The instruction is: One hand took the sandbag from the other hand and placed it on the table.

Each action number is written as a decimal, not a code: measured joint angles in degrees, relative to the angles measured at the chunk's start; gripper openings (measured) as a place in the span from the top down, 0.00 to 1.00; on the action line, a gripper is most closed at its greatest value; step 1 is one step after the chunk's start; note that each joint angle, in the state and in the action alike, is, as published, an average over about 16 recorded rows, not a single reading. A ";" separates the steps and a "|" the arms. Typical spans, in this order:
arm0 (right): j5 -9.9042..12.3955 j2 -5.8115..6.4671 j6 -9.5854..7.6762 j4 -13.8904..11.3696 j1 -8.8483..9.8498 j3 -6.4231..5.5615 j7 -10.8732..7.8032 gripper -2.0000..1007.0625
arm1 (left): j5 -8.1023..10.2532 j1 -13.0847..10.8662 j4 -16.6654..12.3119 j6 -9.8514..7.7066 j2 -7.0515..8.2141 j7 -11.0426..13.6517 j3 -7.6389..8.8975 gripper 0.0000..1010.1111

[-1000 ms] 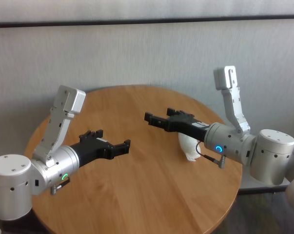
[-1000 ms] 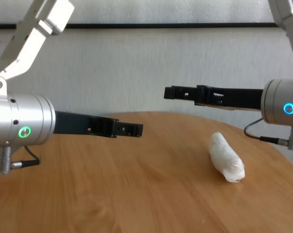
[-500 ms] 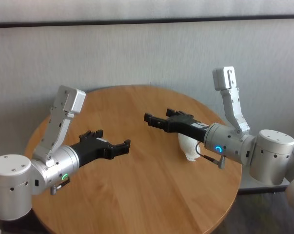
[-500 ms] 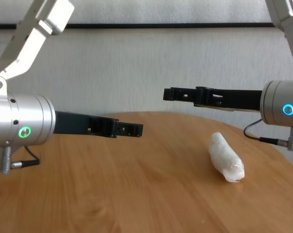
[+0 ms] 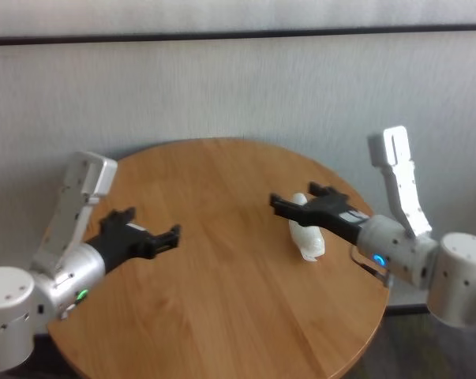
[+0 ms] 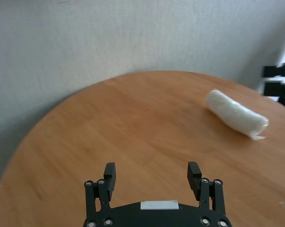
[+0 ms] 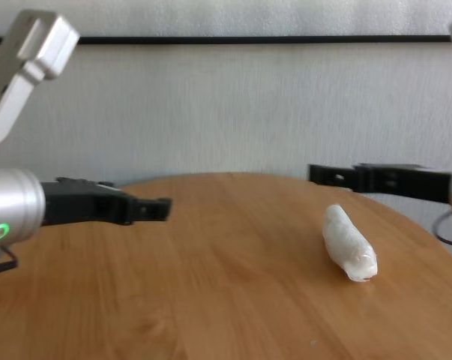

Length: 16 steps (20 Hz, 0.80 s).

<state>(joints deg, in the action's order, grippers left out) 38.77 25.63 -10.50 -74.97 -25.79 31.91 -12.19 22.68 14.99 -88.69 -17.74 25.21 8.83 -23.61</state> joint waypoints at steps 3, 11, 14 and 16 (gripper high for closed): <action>-4.52 1.68 3.24 -1.11 2.68 -1.13 2.68 0.00 | -1.50 -0.65 1.44 4.56 1.74 -2.01 -0.41 0.01; -16.98 6.29 12.17 -4.07 10.04 -4.15 9.62 0.00 | -5.61 -2.42 5.35 17.07 6.47 -7.21 -1.52 0.01; -20.31 7.52 14.56 -4.85 12.00 -4.94 11.38 0.00 | -6.74 -2.91 6.43 20.53 7.79 -8.58 -1.82 0.01; -21.97 8.14 15.75 -5.23 12.98 -5.33 12.25 0.00 | -7.29 -3.15 6.96 22.19 8.42 -9.22 -1.96 0.01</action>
<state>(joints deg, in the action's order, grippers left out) 16.80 33.77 5.25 -80.20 -12.81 26.58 0.05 15.39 11.84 -81.73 4.46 33.64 -0.39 -25.57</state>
